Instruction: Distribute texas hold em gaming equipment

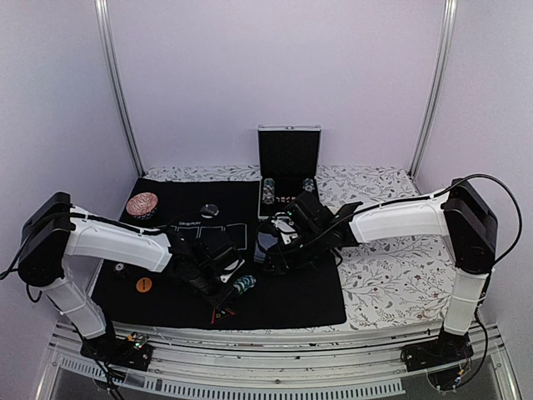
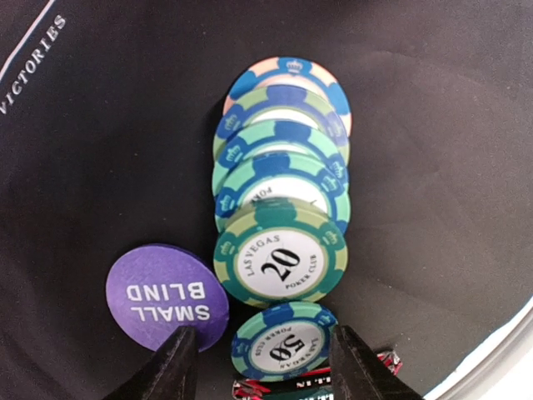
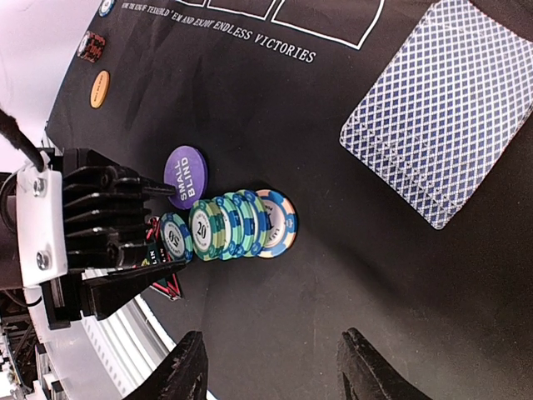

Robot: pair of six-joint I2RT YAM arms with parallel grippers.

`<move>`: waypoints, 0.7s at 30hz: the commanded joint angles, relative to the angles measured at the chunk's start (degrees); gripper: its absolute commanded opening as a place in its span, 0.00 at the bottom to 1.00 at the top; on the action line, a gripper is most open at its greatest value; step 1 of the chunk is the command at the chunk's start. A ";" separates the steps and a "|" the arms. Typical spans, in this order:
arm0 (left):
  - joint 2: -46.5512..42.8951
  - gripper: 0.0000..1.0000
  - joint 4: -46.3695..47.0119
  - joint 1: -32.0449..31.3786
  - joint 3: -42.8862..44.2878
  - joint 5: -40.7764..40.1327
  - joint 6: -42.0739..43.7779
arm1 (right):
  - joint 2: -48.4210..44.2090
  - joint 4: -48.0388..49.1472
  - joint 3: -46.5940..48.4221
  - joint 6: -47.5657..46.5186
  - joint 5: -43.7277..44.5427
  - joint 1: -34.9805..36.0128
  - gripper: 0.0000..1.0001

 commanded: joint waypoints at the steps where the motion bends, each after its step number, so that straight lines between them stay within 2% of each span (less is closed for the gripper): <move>1: 1.65 0.56 -0.01 -1.67 1.08 1.81 -0.70 | -1.52 0.71 -0.35 -0.70 0.12 -0.23 0.55; 8: 1.56 0.55 -0.98 -2.54 1.84 1.84 -0.75 | -1.51 0.69 -0.69 -0.88 0.01 -0.19 0.55; 16: 1.40 0.60 -4.12 -3.82 4.34 -0.89 -0.54 | -1.19 0.55 -0.72 -1.27 -0.23 -0.17 0.55; 21: 0.91 0.60 -2.52 -4.43 4.09 0.96 0.04 | -1.24 0.45 -0.62 -1.54 -0.43 -0.18 0.55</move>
